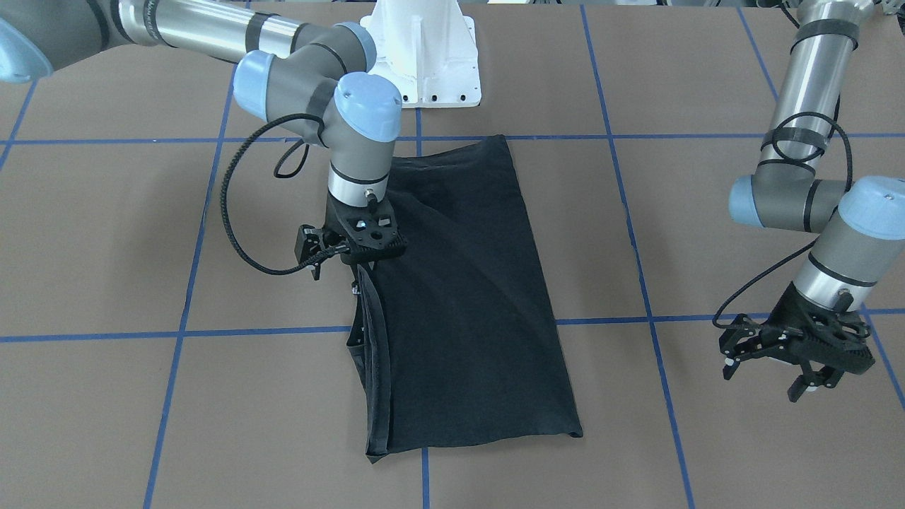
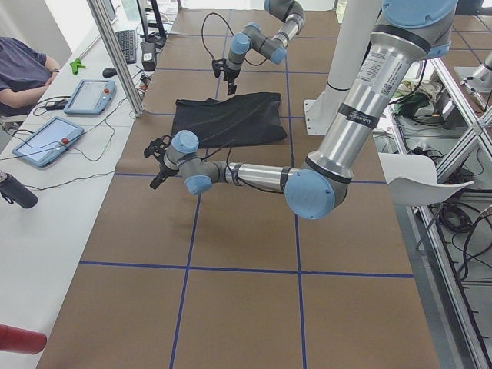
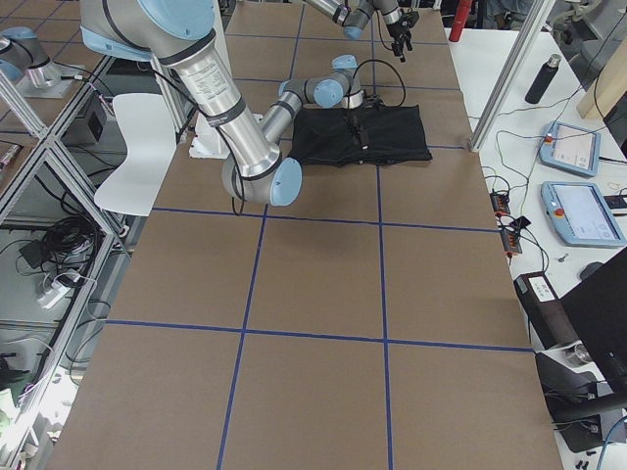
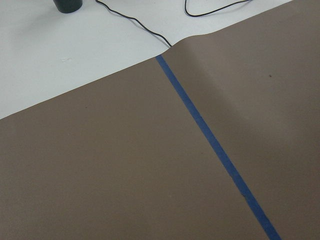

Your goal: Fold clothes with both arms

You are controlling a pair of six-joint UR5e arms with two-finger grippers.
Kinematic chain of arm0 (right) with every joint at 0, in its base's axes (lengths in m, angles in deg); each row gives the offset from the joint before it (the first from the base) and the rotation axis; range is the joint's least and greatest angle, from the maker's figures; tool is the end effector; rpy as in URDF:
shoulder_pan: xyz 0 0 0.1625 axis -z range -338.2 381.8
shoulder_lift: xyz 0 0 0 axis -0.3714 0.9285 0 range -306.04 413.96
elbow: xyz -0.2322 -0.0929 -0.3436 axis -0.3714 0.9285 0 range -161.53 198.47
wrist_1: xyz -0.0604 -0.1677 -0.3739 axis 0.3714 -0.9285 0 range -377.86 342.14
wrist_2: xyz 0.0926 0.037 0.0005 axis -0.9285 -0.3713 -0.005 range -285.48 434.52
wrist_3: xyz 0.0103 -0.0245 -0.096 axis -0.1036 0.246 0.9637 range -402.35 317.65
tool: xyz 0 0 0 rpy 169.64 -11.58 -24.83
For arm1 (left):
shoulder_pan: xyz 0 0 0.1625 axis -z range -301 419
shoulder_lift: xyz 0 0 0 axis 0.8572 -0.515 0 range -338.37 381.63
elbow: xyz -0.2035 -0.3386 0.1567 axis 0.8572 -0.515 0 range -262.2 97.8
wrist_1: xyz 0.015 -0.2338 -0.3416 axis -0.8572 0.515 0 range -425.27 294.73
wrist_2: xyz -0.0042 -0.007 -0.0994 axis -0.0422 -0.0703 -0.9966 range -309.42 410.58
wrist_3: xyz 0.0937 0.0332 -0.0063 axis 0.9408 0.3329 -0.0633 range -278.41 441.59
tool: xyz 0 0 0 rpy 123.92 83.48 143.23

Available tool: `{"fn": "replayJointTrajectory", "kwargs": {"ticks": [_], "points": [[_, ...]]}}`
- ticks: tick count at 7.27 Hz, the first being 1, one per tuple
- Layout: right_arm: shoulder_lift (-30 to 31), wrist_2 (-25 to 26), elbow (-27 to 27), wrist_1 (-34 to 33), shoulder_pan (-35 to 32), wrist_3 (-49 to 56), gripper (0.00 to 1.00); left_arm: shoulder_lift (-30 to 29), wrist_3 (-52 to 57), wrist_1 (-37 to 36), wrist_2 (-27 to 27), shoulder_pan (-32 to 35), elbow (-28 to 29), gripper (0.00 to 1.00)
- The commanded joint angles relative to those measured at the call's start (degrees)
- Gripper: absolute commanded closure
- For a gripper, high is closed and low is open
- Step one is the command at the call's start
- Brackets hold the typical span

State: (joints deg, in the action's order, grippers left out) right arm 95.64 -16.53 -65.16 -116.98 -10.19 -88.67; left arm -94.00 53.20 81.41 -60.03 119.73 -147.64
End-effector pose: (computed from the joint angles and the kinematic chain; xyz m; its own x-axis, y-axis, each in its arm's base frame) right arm -0.5637 -0.5072 0.2126 0.8755 -0.2673 0.4026 0.1153 0.9245 0.3632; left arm 0.2606 -0.6656 0.5038 0.7142 0.4098 -0.5674 0.0896 0.7505 0.6548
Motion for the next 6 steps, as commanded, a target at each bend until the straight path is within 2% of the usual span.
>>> {"fn": "replayJointTrajectory", "kwargs": {"ticks": [1,2,3,4,6], "points": [[-4.6,0.3,9.8,4.2,-1.1,-0.6,0.01,0.1,0.0,0.0,0.0,0.0,-0.1,0.0],[-6.9,0.3,16.2,9.5,-1.5,-0.6,0.01,0.1,0.0,0.0,0.0,0.0,0.0,0.0],[-10.2,0.3,22.2,12.1,-1.8,-0.6,0.01,0.4,0.0,0.0,0.0,0.0,-0.2,0.0],[-11.8,0.3,25.5,12.4,-2.0,-0.8,0.01,0.4,0.0,0.0,0.0,0.0,-0.3,0.0],[-11.7,0.1,25.7,11.7,-2.2,0.1,0.01,0.4,0.0,0.0,0.0,0.0,-0.3,0.0]]}}
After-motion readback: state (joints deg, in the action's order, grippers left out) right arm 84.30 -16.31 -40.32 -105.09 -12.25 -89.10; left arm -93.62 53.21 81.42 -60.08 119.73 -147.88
